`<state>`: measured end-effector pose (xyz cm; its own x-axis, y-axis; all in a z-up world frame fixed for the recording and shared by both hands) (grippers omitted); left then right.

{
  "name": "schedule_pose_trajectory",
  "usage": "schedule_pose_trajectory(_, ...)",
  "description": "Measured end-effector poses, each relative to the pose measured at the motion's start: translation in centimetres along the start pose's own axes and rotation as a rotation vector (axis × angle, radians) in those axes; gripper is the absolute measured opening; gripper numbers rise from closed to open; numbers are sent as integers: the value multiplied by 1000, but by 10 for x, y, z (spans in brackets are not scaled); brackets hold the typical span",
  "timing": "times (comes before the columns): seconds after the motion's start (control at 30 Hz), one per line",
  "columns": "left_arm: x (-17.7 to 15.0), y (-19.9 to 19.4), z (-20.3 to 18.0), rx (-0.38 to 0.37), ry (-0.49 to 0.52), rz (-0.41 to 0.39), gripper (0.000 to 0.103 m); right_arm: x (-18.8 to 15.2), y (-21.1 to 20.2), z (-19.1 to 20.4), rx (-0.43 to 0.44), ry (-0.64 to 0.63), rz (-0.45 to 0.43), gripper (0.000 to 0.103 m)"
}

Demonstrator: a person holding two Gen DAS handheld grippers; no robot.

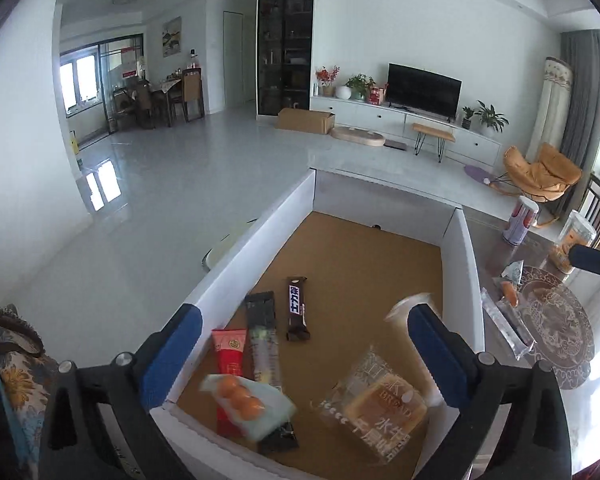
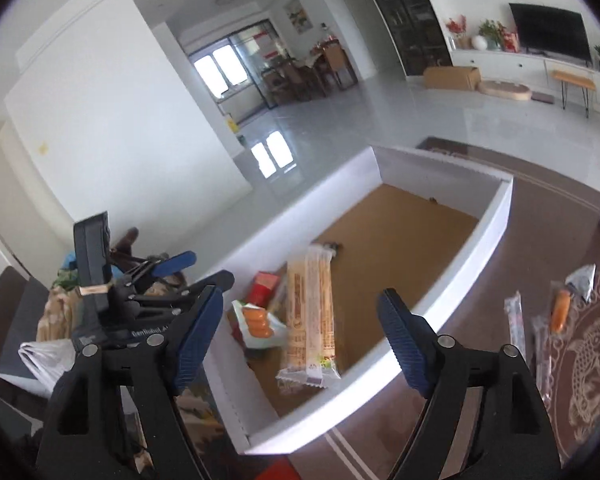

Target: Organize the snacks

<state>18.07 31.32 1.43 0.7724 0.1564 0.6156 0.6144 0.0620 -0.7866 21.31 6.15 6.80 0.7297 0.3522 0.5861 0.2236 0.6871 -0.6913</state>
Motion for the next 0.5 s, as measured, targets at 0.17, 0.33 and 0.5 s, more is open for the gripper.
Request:
schedule_pose_trajectory(0.17, -17, 1, -15, -96, -25, 2, 102, -20, -28, -15, -134, -49, -68, 82)
schedule_pose_trajectory(0.33, -50, -6, -97, -239, 113, 27, 102, -76, -30, -116, -466, 18, -38, 82)
schedule_pose_trajectory(0.5, -92, 10, -210, -367, 319, 148, 102, -144, -42, -231, -549, 290, 78, 82)
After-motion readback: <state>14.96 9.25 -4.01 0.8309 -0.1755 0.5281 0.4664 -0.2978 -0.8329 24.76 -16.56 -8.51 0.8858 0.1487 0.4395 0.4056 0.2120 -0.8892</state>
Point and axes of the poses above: each gripper's, at about its wrist camera, not at the fingertips, and y roughly the way its jaws point, z to its left, x to its top, the point moved 1 cm from there along y, roughly the way its jaws point, and after that the axes turned 12 degrees about z, right-handed, at the moved point
